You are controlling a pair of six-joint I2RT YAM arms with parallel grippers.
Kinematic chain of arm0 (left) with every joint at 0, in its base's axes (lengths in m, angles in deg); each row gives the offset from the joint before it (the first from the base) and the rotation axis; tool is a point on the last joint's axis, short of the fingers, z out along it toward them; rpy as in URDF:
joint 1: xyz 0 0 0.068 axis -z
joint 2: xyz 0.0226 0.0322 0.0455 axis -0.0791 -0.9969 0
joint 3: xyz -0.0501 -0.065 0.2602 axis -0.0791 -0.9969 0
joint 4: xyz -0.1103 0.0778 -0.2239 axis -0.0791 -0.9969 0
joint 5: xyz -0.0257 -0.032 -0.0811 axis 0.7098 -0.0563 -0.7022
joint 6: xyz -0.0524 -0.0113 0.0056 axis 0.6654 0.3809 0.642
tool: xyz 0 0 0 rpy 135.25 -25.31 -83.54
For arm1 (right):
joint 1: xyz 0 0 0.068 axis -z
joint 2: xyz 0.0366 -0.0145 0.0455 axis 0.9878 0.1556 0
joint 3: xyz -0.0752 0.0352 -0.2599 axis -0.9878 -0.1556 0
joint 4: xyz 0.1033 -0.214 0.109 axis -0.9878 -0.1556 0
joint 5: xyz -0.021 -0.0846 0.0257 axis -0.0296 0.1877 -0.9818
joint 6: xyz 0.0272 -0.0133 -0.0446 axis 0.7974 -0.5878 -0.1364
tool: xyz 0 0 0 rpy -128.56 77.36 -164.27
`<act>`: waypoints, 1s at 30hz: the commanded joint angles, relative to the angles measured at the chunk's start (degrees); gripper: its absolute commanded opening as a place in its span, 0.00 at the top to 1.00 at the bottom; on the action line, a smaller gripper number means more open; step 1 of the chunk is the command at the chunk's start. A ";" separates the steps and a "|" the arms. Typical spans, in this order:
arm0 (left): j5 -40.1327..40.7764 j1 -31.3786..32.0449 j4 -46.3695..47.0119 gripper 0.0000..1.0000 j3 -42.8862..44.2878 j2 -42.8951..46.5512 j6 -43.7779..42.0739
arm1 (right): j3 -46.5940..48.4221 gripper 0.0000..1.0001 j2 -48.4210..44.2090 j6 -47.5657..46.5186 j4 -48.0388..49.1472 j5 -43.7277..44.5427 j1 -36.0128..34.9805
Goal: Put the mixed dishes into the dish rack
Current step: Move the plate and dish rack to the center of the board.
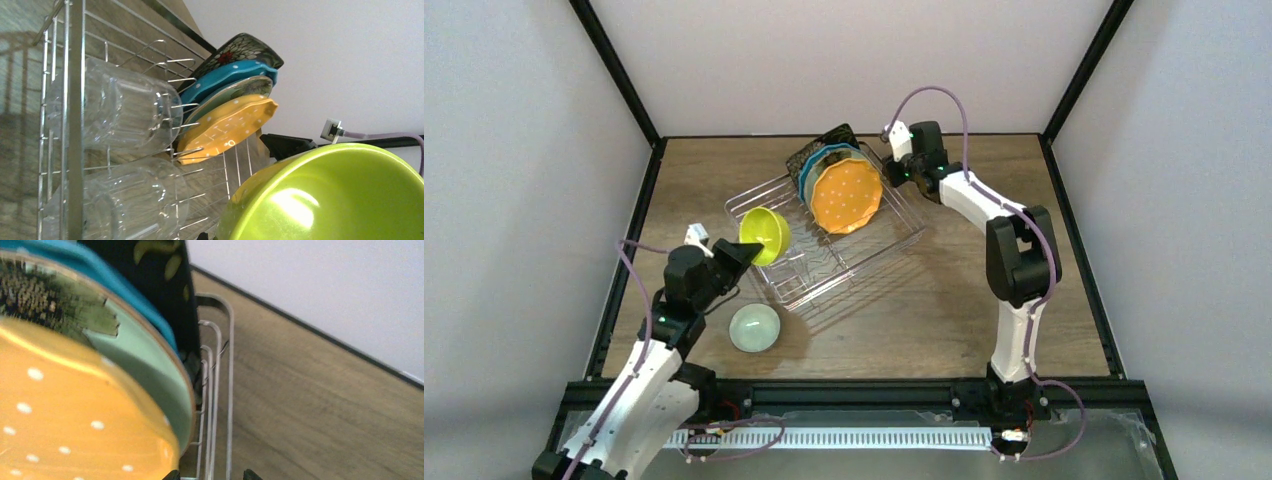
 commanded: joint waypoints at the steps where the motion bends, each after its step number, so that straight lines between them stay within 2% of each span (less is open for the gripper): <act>1: 1.50 -0.26 0.24 0.97 4.21 -1.40 -0.97 | 3.73 0.27 -4.13 3.26 2.36 9.96 -0.33; 2: 1.69 -0.27 0.08 0.97 4.72 -1.73 -0.98 | 3.97 0.23 -4.57 3.79 2.58 11.19 -0.37; 4: 2.27 -0.26 -0.34 0.97 5.75 -2.47 -1.14 | 5.14 0.20 -5.16 5.41 1.89 14.74 -0.35; 11: 6.82 -0.04 -1.47 0.97 10.83 -6.71 -4.77 | 8.77 0.20 -8.01 11.20 -4.18 17.73 -1.45; 15: 13.04 1.22 -1.71 0.97 14.03 -10.53 -9.40 | 8.84 0.20 -10.37 14.71 -8.69 17.77 -3.43; 18: 20.30 4.51 -2.32 0.97 18.03 -14.27 -15.37 | 5.76 0.20 -14.01 17.74 -9.18 17.70 -4.59; 24: 38.00 15.30 -2.01 0.97 27.16 -26.75 -28.85 | -4.23 0.20 -24.25 24.26 -8.00 18.27 -4.91; 30: 54.77 25.44 -1.43 0.97 34.70 -38.51 -37.89 | -11.43 0.22 -33.41 28.45 -7.98 22.21 -5.15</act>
